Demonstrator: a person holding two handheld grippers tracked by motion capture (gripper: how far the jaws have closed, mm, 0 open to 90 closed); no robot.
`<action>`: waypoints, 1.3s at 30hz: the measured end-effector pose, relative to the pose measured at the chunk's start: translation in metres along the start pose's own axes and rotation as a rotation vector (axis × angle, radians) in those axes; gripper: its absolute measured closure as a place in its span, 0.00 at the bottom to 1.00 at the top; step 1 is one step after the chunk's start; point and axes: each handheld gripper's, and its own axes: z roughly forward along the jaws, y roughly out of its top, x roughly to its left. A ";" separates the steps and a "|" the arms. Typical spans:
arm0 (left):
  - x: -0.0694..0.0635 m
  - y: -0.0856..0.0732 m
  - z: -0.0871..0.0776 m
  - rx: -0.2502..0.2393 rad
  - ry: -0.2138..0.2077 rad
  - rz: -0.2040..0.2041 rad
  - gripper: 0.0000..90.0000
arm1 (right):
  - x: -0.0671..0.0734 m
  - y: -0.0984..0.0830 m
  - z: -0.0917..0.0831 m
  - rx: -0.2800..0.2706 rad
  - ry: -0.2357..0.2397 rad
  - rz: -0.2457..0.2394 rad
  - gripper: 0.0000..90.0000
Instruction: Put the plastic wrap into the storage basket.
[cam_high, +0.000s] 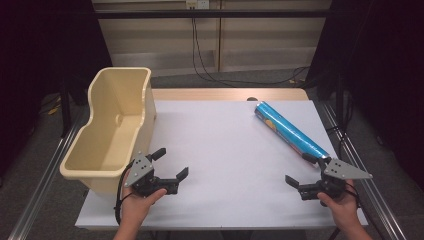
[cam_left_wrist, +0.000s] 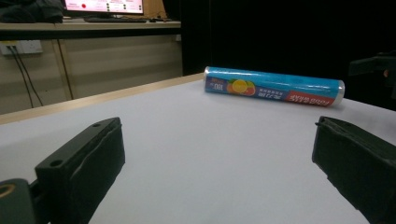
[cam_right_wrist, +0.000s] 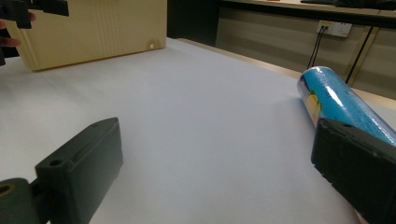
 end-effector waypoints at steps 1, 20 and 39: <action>0.000 0.000 0.000 0.003 -0.001 -0.001 0.03 | 0.000 0.000 0.000 0.002 0.001 0.000 0.02; 0.000 -0.001 0.008 0.013 -0.034 -0.012 0.03 | -0.057 0.029 0.052 0.264 -0.145 0.055 0.02; -0.002 -0.002 0.008 0.022 -0.047 -0.011 0.03 | -0.111 0.044 0.087 0.416 -0.200 0.142 0.09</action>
